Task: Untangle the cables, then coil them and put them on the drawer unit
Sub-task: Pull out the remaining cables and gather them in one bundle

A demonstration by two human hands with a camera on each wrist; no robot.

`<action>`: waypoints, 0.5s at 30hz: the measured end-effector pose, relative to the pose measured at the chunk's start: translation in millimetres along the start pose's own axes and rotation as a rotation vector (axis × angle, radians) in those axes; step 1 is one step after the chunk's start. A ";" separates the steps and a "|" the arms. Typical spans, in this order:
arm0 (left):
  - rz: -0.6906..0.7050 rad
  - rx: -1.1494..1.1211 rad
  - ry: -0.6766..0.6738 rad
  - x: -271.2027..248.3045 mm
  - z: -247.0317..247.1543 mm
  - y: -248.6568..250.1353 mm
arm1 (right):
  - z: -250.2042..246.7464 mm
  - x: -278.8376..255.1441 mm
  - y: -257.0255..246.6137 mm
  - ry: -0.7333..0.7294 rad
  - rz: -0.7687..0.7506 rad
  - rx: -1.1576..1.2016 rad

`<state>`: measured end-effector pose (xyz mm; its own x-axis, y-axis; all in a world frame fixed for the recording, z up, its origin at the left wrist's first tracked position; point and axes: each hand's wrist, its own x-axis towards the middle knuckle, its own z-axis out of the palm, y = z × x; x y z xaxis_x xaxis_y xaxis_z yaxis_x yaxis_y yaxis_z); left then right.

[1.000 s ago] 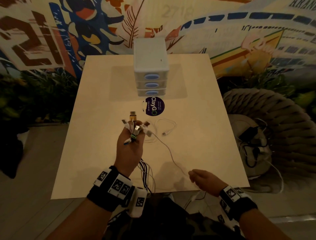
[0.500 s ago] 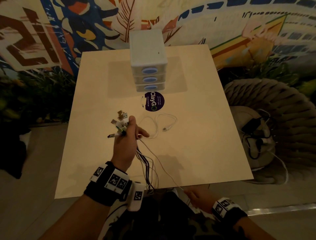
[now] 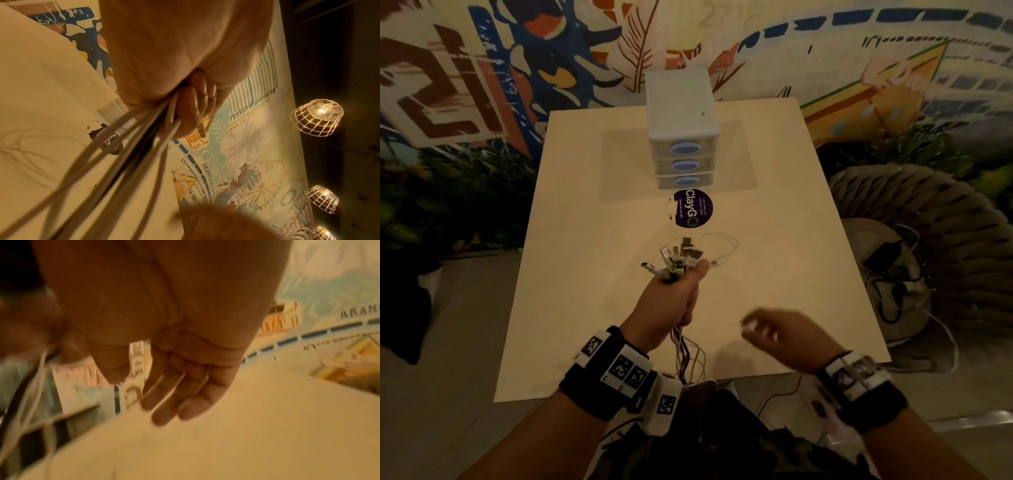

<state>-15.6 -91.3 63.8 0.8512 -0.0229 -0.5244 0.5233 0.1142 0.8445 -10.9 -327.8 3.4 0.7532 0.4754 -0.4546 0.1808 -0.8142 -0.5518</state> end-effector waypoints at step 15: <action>0.024 0.183 -0.014 -17.0 7.8 -7.6 | -50.6 49.8 -137.5 0.226 -0.469 0.074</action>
<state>-33.7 -99.5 67.2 0.8635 -0.0358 -0.5030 0.5001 -0.0676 0.8633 33.8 -209.1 92.1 0.7215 0.6923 0.0110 0.4921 -0.5015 -0.7116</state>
